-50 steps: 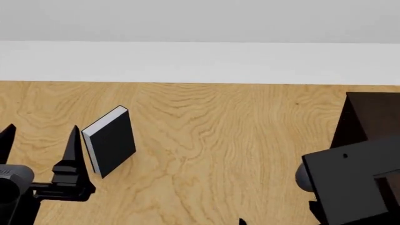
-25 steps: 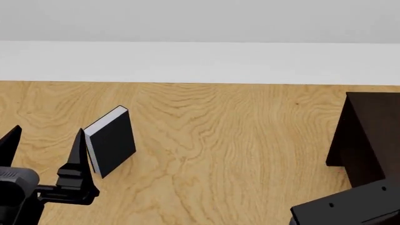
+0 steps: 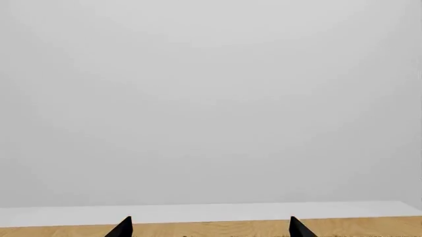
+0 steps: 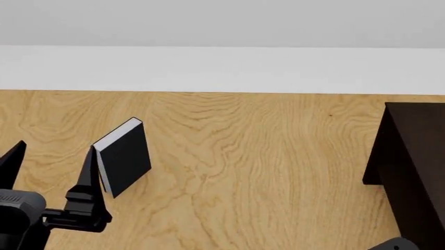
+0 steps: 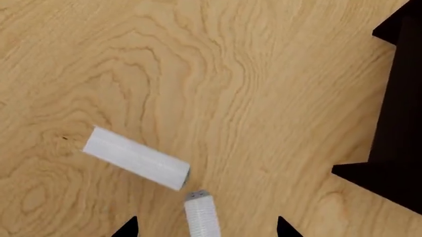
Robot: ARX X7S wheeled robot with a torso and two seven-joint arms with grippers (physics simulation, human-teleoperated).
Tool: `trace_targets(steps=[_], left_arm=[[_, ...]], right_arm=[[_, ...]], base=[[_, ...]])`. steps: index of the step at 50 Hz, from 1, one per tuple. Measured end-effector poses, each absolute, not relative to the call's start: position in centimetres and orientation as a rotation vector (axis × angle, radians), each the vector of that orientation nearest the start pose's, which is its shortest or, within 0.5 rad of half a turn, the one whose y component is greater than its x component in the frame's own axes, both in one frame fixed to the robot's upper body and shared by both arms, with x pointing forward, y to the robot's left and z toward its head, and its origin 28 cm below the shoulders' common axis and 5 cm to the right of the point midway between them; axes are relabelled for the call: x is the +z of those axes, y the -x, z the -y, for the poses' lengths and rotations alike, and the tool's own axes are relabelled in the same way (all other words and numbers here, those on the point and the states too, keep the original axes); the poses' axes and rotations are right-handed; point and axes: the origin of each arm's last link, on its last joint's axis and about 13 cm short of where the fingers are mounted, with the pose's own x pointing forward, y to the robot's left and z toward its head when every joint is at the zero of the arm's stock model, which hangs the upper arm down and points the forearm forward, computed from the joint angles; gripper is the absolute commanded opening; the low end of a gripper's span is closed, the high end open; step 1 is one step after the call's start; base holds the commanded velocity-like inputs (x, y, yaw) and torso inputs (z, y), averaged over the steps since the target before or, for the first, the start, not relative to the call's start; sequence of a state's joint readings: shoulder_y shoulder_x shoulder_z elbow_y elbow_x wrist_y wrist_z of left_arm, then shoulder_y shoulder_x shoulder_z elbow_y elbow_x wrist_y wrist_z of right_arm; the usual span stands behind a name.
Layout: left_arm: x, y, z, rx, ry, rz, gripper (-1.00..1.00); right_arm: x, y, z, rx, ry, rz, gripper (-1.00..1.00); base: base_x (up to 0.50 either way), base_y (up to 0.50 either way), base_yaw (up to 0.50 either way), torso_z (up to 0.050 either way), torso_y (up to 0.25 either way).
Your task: Pick up the book on the right and place it on the cabinet shelf.
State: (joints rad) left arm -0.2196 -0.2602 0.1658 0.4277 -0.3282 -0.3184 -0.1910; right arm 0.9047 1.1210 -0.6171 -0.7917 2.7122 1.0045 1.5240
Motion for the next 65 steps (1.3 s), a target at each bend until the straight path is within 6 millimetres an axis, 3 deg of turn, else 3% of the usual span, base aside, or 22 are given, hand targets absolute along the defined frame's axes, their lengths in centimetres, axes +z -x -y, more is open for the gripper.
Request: trace_targets(steps=[35,65], left_arm=[[12.6,-24.0,-21.1,-0.114,0.052,0.253,1.0],[12.5,-24.1,-21.2,-0.115,0.056,0.245,1.0]], right_arm=[[22.0,-13.2,13.5,0.392,0.436,-1.131,1.0],[18.2,-14.2,13.6,0.429,0.426,-1.194,1.0]], base=[[0.0,0.0,0.0,0.0,0.0],[0.0,0.0,0.0,0.0,0.0]])
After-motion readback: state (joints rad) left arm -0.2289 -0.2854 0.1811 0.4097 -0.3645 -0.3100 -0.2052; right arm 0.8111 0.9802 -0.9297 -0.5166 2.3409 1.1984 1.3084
